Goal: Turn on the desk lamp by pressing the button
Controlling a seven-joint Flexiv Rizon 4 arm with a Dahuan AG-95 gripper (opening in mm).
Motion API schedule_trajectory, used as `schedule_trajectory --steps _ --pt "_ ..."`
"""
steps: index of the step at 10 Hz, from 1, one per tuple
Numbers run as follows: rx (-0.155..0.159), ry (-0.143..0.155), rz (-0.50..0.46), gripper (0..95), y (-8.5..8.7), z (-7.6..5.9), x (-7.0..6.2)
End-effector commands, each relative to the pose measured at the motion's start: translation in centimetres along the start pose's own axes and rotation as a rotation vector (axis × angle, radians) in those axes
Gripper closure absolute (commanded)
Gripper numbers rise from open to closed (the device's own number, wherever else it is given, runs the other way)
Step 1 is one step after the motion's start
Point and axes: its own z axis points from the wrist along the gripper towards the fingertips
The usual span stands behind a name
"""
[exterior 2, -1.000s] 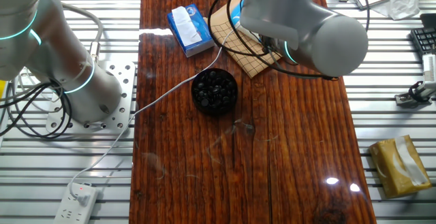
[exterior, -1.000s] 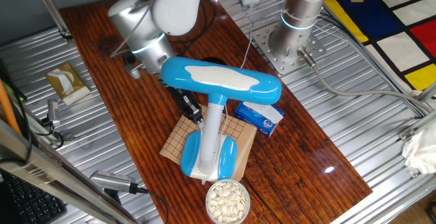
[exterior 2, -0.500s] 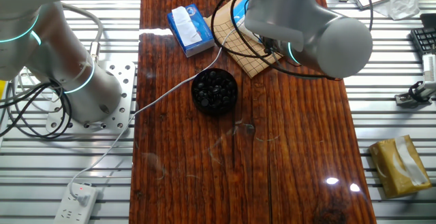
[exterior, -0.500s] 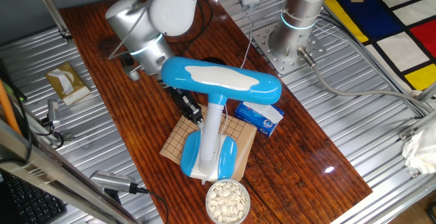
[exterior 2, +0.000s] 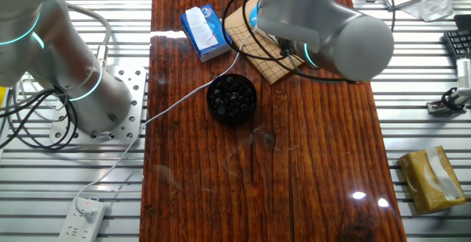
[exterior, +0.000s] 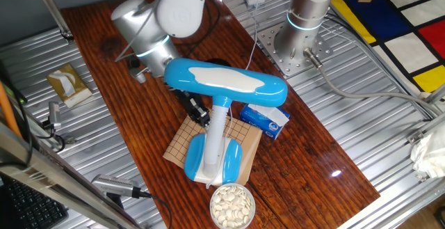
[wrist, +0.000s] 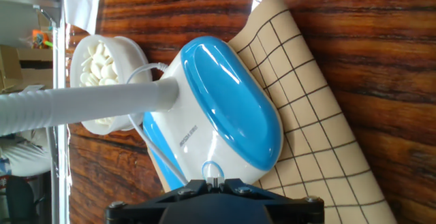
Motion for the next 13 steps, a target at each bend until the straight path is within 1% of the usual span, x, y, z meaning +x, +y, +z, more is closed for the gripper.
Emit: schedule_trajectory --steps 1,4,7,10,13 --pt "0.003 -0.004 0.0 95.0 0.1 0.3 0.1" --pt "0.006 -0.008 0.001 95.0 0.4 1.1 0.1" --pt "0.009 -0.009 0.002 95.0 0.5 1.6 0.1" --pt "0.013 -0.022 0.006 95.0 0.8 2.5 0.1" --pt "0.016 -0.027 0.009 95.0 0.9 3.0 0.0"
